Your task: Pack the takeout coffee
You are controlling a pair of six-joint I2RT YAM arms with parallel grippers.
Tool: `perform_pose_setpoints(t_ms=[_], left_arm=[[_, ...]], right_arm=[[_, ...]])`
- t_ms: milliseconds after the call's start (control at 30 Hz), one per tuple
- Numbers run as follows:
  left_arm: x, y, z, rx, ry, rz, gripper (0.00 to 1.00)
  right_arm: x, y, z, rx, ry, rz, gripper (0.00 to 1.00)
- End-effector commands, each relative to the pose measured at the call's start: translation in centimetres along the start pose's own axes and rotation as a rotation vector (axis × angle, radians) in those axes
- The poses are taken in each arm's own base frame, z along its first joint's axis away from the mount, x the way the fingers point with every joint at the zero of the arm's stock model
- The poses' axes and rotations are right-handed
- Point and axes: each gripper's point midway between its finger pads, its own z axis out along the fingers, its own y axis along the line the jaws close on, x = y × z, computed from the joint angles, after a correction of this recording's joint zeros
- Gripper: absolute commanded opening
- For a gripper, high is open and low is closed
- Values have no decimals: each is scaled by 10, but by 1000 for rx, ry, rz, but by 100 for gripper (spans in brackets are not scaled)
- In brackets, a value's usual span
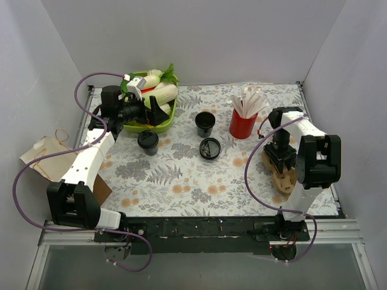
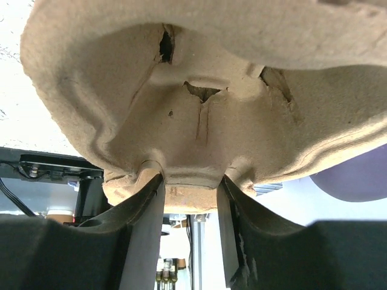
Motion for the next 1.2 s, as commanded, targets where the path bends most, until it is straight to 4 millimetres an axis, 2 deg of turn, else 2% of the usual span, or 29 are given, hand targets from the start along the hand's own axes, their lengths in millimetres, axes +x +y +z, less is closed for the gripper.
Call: perform_pose_setpoints(t_ms=[0,100,367,667,833,867,933,967,1033,1067,1100,1167], left_arm=[[-5,-3,-2,2,-12,21,98],[-4,-3,-2,1,-12,22,98],[-5,-3,2,17,-11,13,98],[-11,-5,5,32,-18,10,98],[-35,-7,-4,0,-68,84,98],[-47,-9,-9,-16,-89,116,98],[-63,-3,-16,-78,-116,197,98],[-80,-6,-25,-104,-144,230,98],[-103,2,-36,-198,-182,292,98],[-110,4,-42,-227,-183,314,98],[-133,-1,-54,-256,-228,360,98],[-149,9,-70,-367,-235,432,98]], right_arm=[[-9,-7,-6,14,-23,17,38],[-6,-8,-10,25,-27,19,28],[23,0,-26,58,-79,28,19],[21,5,-51,48,-201,12,3],[-12,38,-81,-101,-366,-110,1],[-21,54,-88,-122,-395,-178,1],[-34,70,-100,-122,-433,-296,1],[-40,91,-103,-125,-439,-390,1],[-48,116,-104,-158,-440,-515,1],[-49,136,-101,-165,-422,-599,1],[-51,145,-97,-171,-406,-636,1],[-54,159,-78,-177,-331,-683,1]])
